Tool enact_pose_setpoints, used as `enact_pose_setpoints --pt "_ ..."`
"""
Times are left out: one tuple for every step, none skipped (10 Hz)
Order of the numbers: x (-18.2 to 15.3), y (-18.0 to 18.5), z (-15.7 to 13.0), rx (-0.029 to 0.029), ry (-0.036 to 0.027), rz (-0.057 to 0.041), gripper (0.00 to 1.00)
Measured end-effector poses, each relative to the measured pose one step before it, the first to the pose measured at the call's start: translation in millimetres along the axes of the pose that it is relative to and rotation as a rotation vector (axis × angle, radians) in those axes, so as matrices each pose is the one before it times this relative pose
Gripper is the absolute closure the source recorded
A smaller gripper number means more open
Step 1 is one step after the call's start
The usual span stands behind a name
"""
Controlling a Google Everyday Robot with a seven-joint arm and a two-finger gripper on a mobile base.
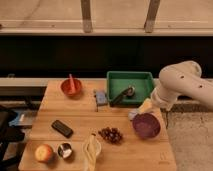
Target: Place sponge in purple bowl
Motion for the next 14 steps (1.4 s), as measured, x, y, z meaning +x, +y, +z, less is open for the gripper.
enact_pose_setpoints --pt "-4.19 -0.89 -3.07 0.01806 -0.01417 -0.01258 0.20" --pt "-11.34 3.63 -1.93 0.00881 -0.00658 -0.01508 0.20" --pt "-15.12 7.00 1.61 0.00826 -0.00482 -0.02031 0.20" --pt "-13.56 10.20 2.80 0.00556 0.00271 -0.02272 0.20" --pt "-21.38 19.43 3.82 -0.00002 -0.00218 -0.03492 0.20" --pt "-15.35 15.38 1.96 -0.00125 -0.00548 -0.02646 0.20" --pt "-17.83 19.54 2.24 -0.00613 -0.01030 -0.03289 0.20" --pt "-13.86 17.14 1.66 -0.00596 -0.01238 -0.03018 0.20" --pt "-15.27 20.57 1.54 -0.01237 -0.02048 -0.03571 0.20" --pt "-14.32 22.43 1.91 -0.01844 -0.02078 -0.04444 0.20" --pt "-10.14 18.63 0.80 -0.02059 -0.01621 -0.03421 0.20" --pt "1.73 -4.04 0.14 0.00484 0.00230 0.00468 0.20" --pt "0.60 -1.69 -0.29 0.00365 0.00011 -0.00018 0.20" --pt "-1.47 2.69 0.21 -0.00280 -0.00074 -0.00415 0.20"
